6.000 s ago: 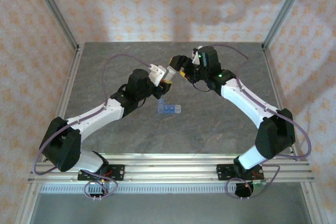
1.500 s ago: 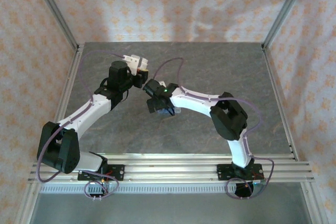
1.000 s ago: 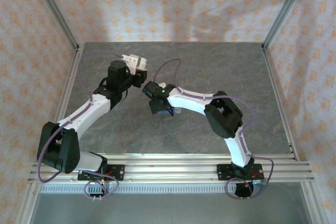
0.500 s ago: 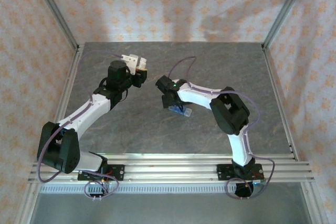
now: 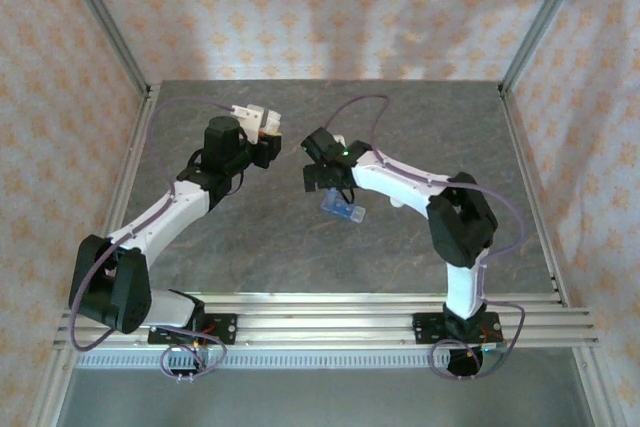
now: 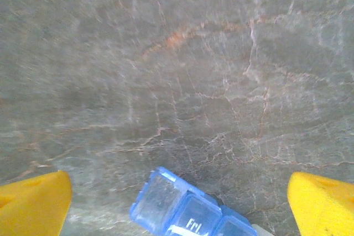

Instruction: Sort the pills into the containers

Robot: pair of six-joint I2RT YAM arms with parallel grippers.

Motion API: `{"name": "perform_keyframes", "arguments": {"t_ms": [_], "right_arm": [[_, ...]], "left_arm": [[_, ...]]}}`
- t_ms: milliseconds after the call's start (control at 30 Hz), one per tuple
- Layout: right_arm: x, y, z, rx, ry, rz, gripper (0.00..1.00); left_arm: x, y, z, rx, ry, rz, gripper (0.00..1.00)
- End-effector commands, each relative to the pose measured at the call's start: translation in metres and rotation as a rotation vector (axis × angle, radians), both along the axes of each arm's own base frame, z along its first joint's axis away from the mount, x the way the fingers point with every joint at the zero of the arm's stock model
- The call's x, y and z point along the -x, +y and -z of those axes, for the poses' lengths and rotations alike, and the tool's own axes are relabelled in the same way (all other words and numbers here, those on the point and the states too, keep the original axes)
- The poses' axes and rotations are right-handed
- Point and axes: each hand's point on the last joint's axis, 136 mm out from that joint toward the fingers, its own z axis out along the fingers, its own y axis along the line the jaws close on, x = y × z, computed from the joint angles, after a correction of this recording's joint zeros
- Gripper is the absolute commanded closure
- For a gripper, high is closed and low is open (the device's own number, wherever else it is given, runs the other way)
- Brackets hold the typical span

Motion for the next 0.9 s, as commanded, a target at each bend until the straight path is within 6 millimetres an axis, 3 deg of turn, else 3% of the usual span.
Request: {"name": "perform_keyframes", "arguments": {"t_ms": [0, 233, 467, 633, 867], "right_arm": [[-0.004, -0.010, -0.047, -0.062, -0.080, 0.044, 0.00], [0.004, -0.054, -0.061, -0.131, -0.113, 0.173, 0.00], [0.017, -0.090, -0.059, -0.252, -0.114, 0.273, 0.00], [0.023, -0.101, -0.051, -0.289, -0.101, 0.300, 0.00], [0.029, -0.098, -0.032, -0.315, -0.049, 0.308, 0.00]], "left_arm": [[0.012, -0.002, -0.009, 0.042, -0.002, 0.027, 1.00], [0.032, -0.022, -0.001, 0.068, 0.035, 0.118, 1.00], [0.058, -0.059, 0.015, 0.020, 0.093, 0.253, 1.00], [0.074, -0.080, 0.030, -0.001, 0.140, 0.328, 1.00], [0.095, -0.089, 0.056, -0.019, 0.229, 0.384, 1.00]]}}
